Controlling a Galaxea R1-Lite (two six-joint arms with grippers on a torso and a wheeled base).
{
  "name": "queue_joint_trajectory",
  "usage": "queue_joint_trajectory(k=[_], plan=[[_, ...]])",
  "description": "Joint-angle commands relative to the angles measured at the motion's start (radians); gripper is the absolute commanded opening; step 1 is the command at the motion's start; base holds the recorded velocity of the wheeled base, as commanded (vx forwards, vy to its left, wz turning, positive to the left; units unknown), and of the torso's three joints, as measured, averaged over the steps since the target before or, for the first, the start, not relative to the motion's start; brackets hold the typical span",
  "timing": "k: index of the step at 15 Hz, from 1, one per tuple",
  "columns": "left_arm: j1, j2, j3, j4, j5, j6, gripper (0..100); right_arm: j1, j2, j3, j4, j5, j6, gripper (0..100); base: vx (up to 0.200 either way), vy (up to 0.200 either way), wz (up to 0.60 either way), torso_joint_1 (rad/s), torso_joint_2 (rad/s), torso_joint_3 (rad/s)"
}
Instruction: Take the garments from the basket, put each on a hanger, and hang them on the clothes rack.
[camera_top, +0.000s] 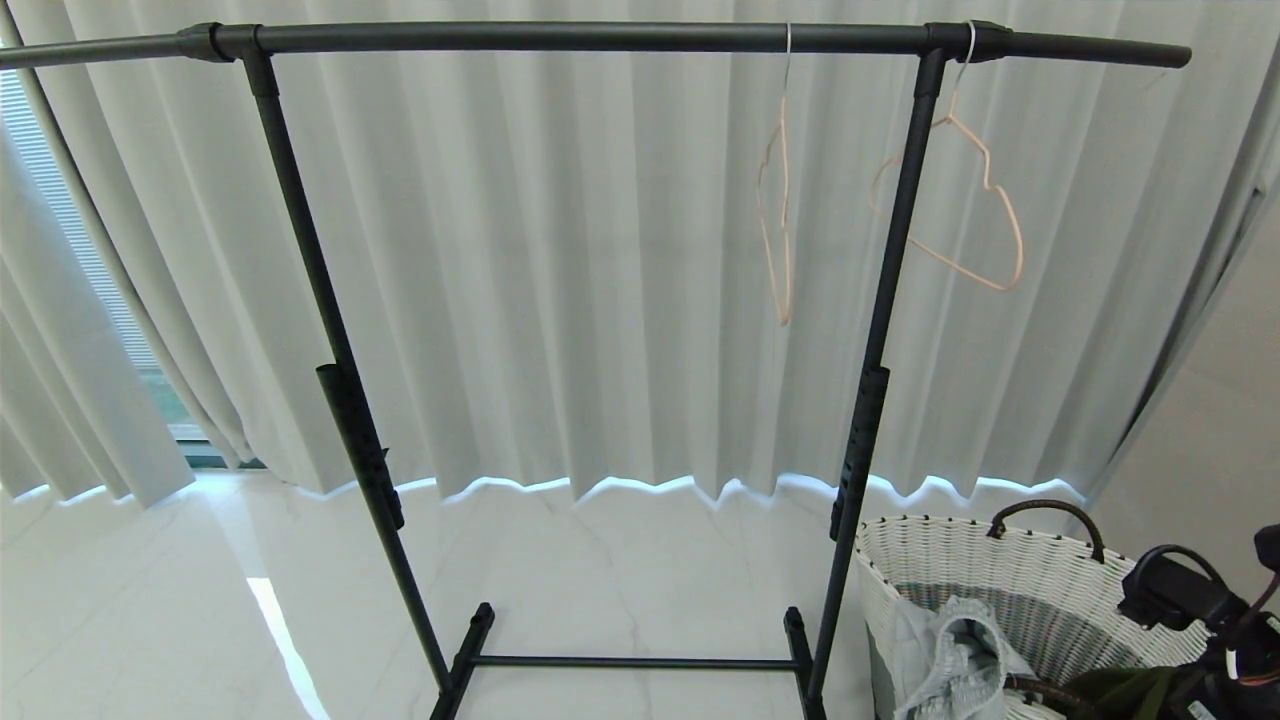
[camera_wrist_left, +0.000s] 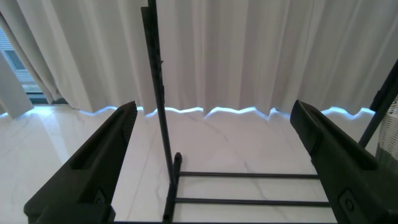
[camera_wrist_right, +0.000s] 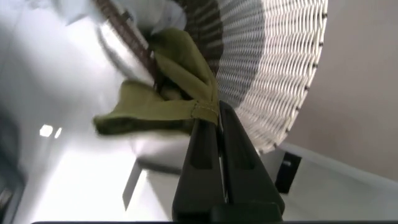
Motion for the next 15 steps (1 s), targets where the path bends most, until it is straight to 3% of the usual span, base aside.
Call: queue_joint_trajectory(k=[1,3,7,9,12,15], plan=[[0.0,0.0,0.0,0.0,0.0,0.0,100,0.002,-0.244,-0.224,0.311,0.003,0.003,0,0.0,0.0,0.0,0.0,0.0,0.0],[0.0,0.0,0.0,0.0,0.0,0.0,100,0.002,-0.368,-0.384,0.57,0.005,0.004,0,0.0,0.0,0.0,0.0,0.0,0.0],[0.0,0.0,0.0,0.0,0.0,-0.002,100,0.002,-0.508,-0.588,0.793,0.006,0.007,0,0.0,0.0,0.0,0.0,0.0,0.0],[0.0,0.0,0.0,0.0,0.0,-0.002,100,0.002,-0.545,-0.649,0.845,0.008,0.007,0,0.0,0.0,0.0,0.0,0.0,0.0],[0.0,0.002,0.0,0.0,0.0,-0.002,100,0.002,-0.595,-0.657,0.85,0.008,0.009,0,0.0,0.0,0.0,0.0,0.0,0.0],[0.0,0.0,0.0,0.0,0.0,0.0,100,0.002,-0.615,-0.655,0.85,0.008,0.009,0,-0.2,0.0,0.0,0.005,0.0,0.002]])
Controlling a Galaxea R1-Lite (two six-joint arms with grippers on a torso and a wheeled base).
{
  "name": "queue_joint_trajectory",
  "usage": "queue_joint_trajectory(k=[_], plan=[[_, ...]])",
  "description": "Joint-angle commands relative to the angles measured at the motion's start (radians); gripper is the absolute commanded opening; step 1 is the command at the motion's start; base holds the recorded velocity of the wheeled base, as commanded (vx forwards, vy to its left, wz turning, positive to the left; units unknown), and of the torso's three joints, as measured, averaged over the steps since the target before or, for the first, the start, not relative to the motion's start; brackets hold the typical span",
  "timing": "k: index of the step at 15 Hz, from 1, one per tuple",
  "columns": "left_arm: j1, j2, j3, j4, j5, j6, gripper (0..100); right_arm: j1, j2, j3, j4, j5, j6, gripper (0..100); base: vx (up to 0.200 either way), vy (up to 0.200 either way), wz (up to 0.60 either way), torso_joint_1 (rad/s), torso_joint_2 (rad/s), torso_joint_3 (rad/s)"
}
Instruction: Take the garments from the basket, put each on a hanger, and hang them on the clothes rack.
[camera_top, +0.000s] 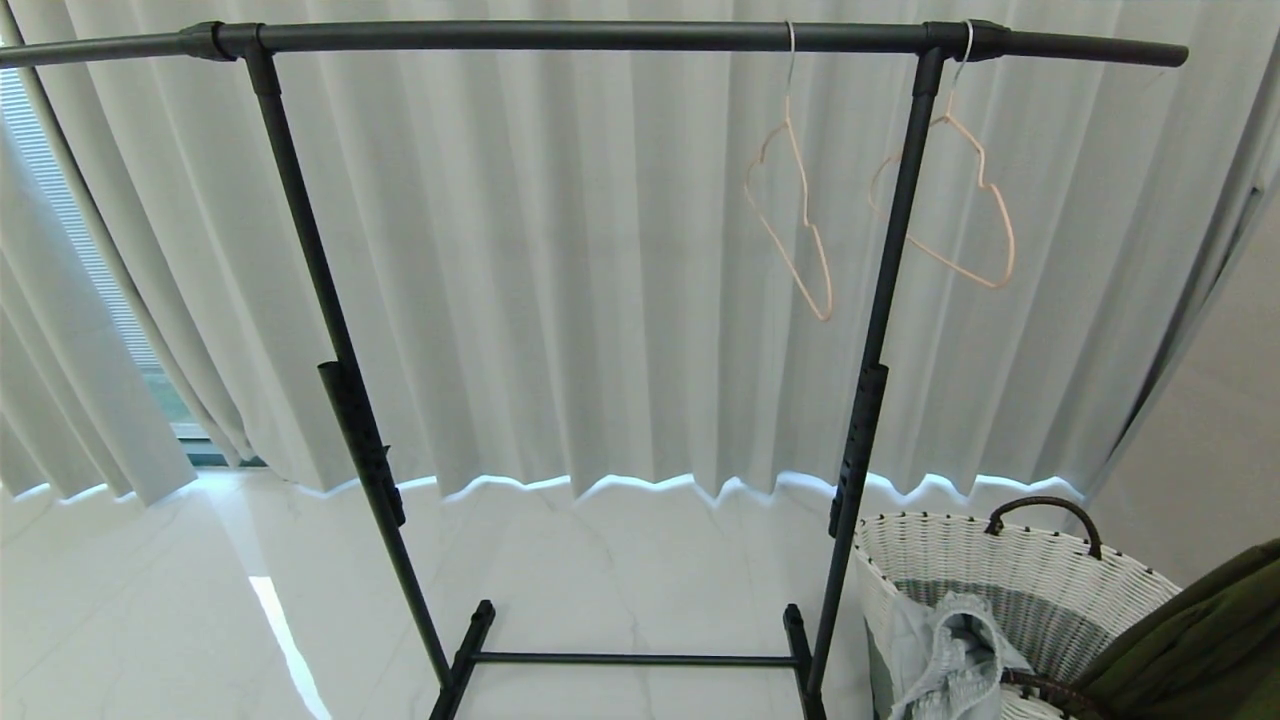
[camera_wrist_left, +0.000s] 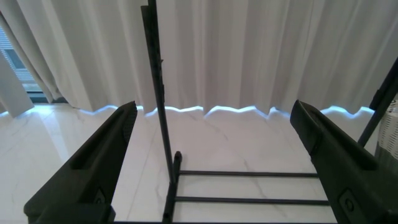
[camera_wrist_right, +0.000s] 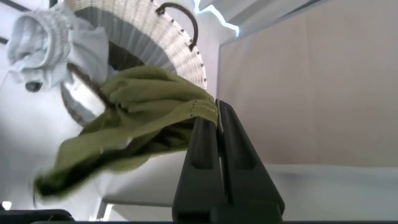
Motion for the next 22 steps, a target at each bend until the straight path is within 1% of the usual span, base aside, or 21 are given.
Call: queue_joint_trajectory(k=[1,5,12,21,22], plan=[[0.001,0.0,0.0,-0.001,0.0,0.0,100,0.0,-0.021,0.0,-0.001,0.003,-0.001,0,-0.2,0.0,0.0,0.007,0.0,-0.007],[0.001,0.0,0.0,-0.001,0.0,0.0,100,0.0,-0.023,0.003,-0.001,0.023,-0.001,0,-0.2,0.0,0.0,0.0,0.0,0.004],[0.001,0.002,0.0,-0.001,0.0,0.006,100,0.034,-0.018,0.015,-0.001,0.033,-0.001,0,0.0,0.0,0.0,0.0,0.0,0.0],[0.001,0.0,0.0,-0.001,0.0,0.002,100,0.084,-0.016,0.042,-0.001,0.037,-0.001,0,0.0,0.2,0.0,0.003,0.0,0.001],[0.001,0.002,0.0,-0.001,0.0,0.006,100,0.092,-0.013,0.047,-0.003,0.037,0.001,0,0.0,0.0,0.0,0.0,0.0,0.0]])
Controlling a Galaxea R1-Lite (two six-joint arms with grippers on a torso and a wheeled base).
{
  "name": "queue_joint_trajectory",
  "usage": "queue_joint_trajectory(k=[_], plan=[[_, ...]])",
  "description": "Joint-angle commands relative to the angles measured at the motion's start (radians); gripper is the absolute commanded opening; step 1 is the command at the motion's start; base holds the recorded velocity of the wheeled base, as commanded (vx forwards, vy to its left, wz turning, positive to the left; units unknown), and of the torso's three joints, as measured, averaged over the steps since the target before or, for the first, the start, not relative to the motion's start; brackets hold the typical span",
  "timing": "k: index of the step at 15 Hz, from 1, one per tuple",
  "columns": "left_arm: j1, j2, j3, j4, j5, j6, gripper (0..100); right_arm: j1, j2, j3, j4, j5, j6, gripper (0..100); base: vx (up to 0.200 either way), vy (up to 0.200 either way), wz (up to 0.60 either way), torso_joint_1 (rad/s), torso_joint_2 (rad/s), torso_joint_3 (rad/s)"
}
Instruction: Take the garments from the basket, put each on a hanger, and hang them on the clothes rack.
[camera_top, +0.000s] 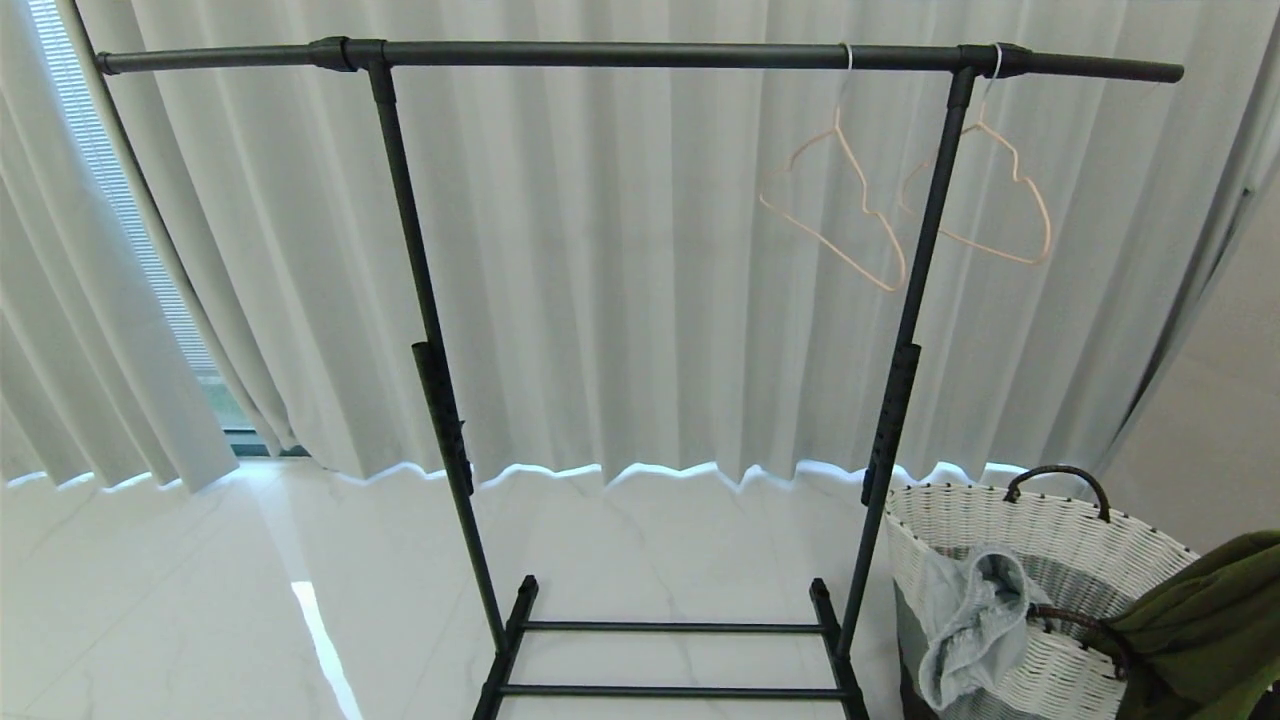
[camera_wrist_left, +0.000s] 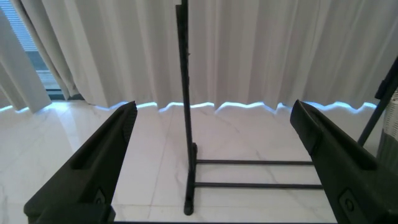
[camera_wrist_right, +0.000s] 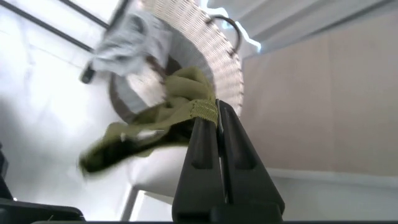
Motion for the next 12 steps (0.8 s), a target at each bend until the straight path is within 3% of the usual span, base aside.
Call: queue_joint_trajectory(k=[1,6,12], plan=[[0.001,0.002,0.0,0.0,0.0,0.001,100,0.013,0.015,0.005,0.0,0.0,0.0,0,0.0,0.0,0.0,0.0,0.0,0.0],[0.001,0.002,0.0,0.0,0.0,-0.008,100,0.045,0.05,0.002,-0.001,0.021,0.003,0,0.0,0.0,0.0,0.0,0.0,0.0],[-0.009,0.015,-0.04,-0.014,-0.02,0.012,100,0.062,0.05,0.032,-0.003,0.138,0.039,0,0.0,0.0,0.0,0.0,0.0,0.0]])
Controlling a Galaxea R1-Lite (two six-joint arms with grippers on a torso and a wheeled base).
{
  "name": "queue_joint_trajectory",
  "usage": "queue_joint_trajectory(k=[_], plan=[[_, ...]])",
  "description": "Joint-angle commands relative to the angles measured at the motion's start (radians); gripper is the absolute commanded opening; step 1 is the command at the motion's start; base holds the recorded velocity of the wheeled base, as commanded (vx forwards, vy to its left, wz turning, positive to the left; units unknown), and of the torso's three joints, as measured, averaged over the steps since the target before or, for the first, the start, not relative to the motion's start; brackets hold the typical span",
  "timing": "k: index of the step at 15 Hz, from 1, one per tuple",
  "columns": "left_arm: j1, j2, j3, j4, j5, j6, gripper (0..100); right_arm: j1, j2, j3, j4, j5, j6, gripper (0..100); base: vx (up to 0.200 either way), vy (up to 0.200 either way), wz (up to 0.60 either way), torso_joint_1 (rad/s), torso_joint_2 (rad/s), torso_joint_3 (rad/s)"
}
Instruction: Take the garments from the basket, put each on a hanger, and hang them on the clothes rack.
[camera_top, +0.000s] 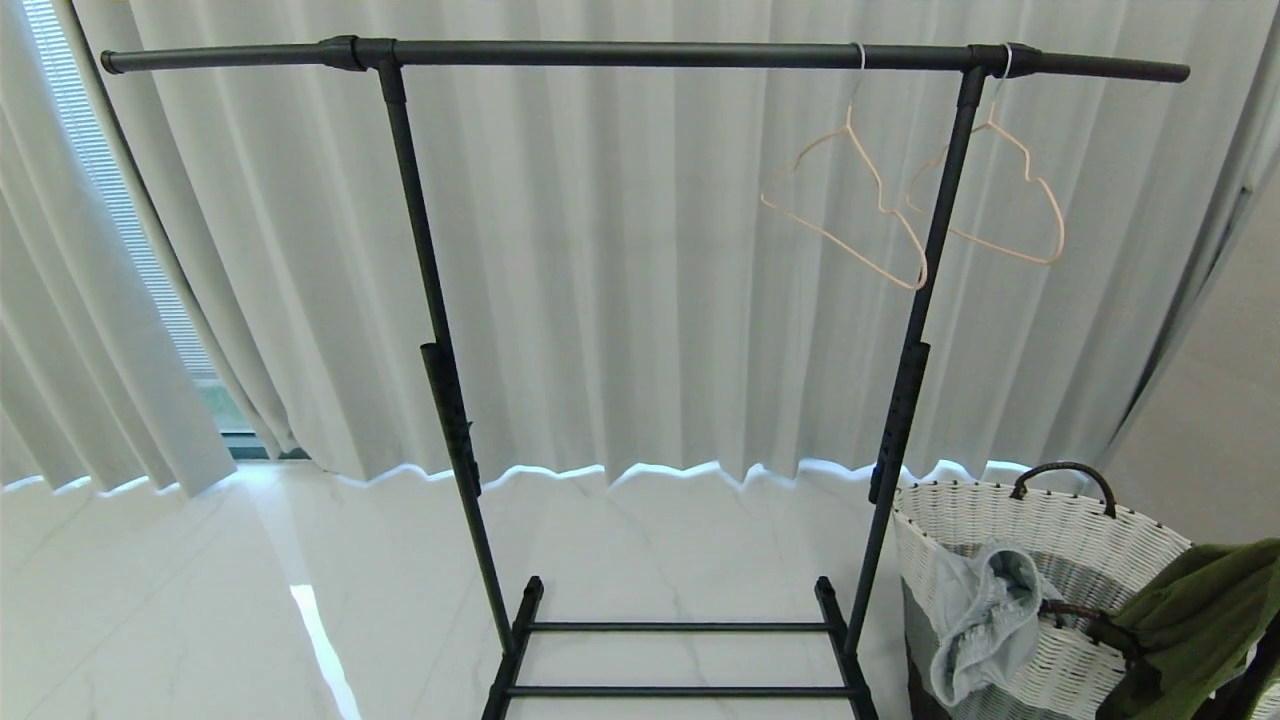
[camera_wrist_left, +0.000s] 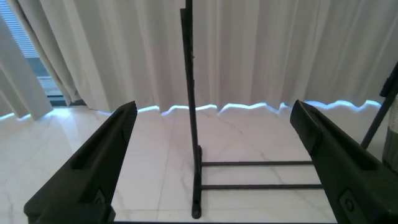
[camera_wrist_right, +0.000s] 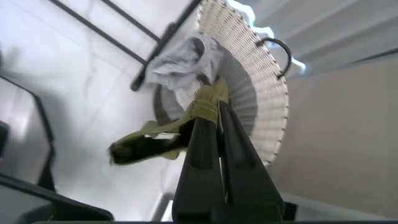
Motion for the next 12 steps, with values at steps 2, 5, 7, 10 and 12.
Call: queue_joint_trajectory(k=[2,5,7,10,12], plan=[[-0.105,0.344,-0.297,-0.073,-0.023,-0.123,100,0.002,-0.012,0.007,0.001,0.056,0.046,0,0.0,0.0,0.0,0.0,0.0,0.0],[-0.328,0.767,-0.521,-0.119,-0.038,-0.115,100,0.002,-0.012,0.001,-0.005,0.101,0.065,0,0.0,0.0,0.0,0.0,0.0,0.0],[-0.49,0.954,-0.572,-0.157,-0.038,-0.138,100,0.002,-0.021,-0.011,-0.005,0.133,0.091,0,0.0,0.0,0.0,0.0,0.0,0.0],[-0.627,1.322,-0.667,-0.323,-0.026,-0.152,100,0.003,-0.035,-0.03,-0.031,0.185,0.106,0,0.0,0.0,0.0,0.0,0.0,0.0],[-0.756,1.5,-0.724,-0.394,0.048,-0.218,100,0.006,-0.026,-0.03,-0.042,0.202,0.106,0,0.0,0.0,0.0,0.0,0.0,0.0]])
